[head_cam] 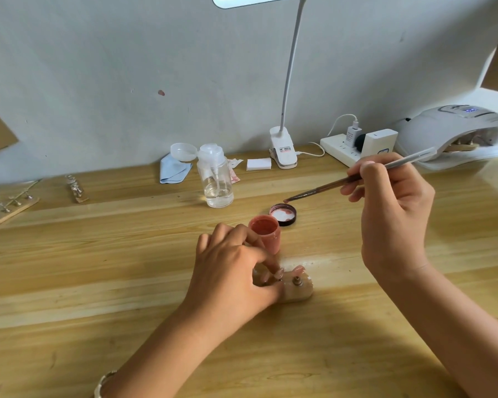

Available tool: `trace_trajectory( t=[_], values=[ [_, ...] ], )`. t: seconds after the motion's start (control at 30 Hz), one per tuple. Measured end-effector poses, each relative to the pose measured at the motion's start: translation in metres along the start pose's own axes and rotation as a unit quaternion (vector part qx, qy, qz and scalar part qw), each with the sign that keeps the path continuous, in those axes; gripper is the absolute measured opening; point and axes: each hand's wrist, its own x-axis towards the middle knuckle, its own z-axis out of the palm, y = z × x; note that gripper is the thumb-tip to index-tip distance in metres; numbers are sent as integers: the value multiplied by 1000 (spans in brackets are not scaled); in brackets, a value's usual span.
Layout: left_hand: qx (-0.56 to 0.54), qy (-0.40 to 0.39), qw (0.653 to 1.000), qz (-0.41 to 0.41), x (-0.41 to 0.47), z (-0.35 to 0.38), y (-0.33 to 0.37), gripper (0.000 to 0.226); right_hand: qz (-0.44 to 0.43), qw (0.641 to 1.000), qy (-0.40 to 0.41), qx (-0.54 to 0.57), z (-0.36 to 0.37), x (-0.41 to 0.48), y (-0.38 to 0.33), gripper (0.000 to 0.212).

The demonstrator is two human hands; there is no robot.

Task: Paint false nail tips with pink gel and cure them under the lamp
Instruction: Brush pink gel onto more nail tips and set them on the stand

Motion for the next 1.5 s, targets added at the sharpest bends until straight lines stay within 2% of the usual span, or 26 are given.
trace_trajectory(
  t=[0.17,0.27,0.37,0.43,0.53,0.67,0.77,0.9,1.03,1.5],
  values=[
    [-22,20,1000,5,-1,4,0,22,0,1000,0,-1,0,0,0,12],
    [-25,49,998,34,-1,6,2,23,0,1000,-5,-1,-1,-2,0,12],
    [-7,80,991,105,-2,7,3,24,3,1000,-25,-19,-1,-2,3,12],
    [-23,108,986,128,-1,5,0,16,7,997,-54,-49,-2,-2,7,12],
    [-116,172,974,92,2,-2,-6,4,6,987,-121,-109,-1,-7,14,19],
    [-255,225,940,-24,4,-8,-16,17,-18,967,-191,-170,1,-15,17,17],
    [-305,209,927,-58,5,-7,-20,19,-29,966,-191,-170,2,-17,15,15],
    [-345,180,918,-74,6,-6,-21,19,-12,984,-155,-88,3,-16,10,16],
    [-357,165,917,-71,6,-6,-20,20,-32,986,-159,-26,3,-18,3,15],
    [-373,146,912,-84,6,-3,-23,11,-77,980,-178,-44,3,-25,1,18]
  ],
)
